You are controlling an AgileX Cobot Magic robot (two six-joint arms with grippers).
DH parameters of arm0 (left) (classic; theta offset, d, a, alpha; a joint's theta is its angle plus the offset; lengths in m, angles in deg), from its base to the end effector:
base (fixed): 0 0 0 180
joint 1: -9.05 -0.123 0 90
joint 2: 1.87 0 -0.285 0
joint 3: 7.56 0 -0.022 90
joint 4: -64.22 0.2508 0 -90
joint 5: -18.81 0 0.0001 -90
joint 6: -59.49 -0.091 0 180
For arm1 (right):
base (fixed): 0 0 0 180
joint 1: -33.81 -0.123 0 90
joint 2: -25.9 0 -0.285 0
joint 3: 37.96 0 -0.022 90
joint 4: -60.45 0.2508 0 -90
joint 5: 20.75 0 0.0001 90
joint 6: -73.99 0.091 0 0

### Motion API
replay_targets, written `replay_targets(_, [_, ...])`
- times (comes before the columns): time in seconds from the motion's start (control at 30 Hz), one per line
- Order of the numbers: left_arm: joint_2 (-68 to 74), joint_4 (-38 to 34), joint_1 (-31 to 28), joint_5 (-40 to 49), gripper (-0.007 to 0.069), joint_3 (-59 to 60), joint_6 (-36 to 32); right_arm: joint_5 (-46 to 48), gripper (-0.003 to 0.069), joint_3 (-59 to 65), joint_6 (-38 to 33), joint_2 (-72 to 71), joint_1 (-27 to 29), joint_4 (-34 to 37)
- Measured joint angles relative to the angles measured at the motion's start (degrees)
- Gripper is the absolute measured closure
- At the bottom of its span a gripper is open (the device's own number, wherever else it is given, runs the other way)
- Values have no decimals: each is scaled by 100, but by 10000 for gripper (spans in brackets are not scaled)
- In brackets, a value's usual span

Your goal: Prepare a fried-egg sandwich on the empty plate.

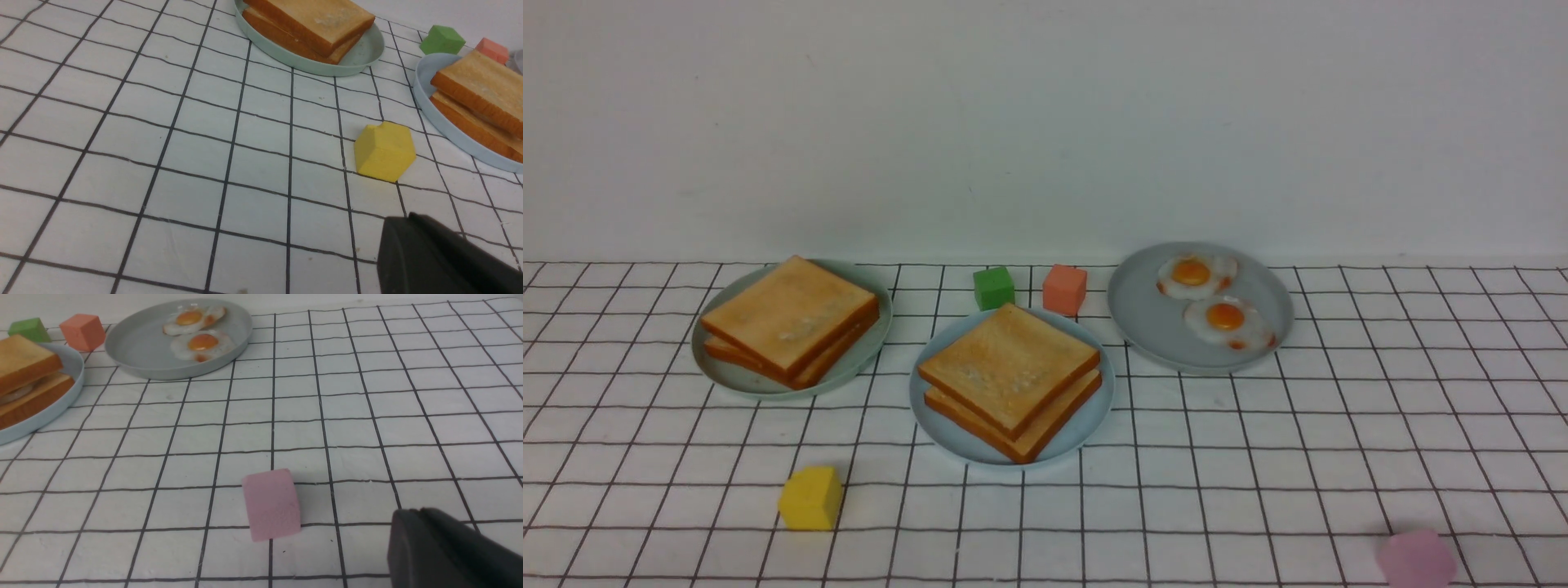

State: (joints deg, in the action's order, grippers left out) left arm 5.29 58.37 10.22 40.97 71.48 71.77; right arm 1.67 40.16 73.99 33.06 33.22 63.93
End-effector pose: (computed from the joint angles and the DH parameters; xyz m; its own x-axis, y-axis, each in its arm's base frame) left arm 0.0523 -0.0046 0.1685 -0.3157 -0.2974 -0.9010 -0.0410 0.9530 -0.3002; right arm 0.0520 0.0026 0.1734 -0.3047 0.0530 -0.9510 -0.0153 0.9981 0.0605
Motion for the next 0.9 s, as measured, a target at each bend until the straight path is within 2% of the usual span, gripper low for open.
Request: replay_targets(0.9, [0, 12, 0, 7, 636, 0, 16, 0, 593, 0, 0, 0, 0, 0])
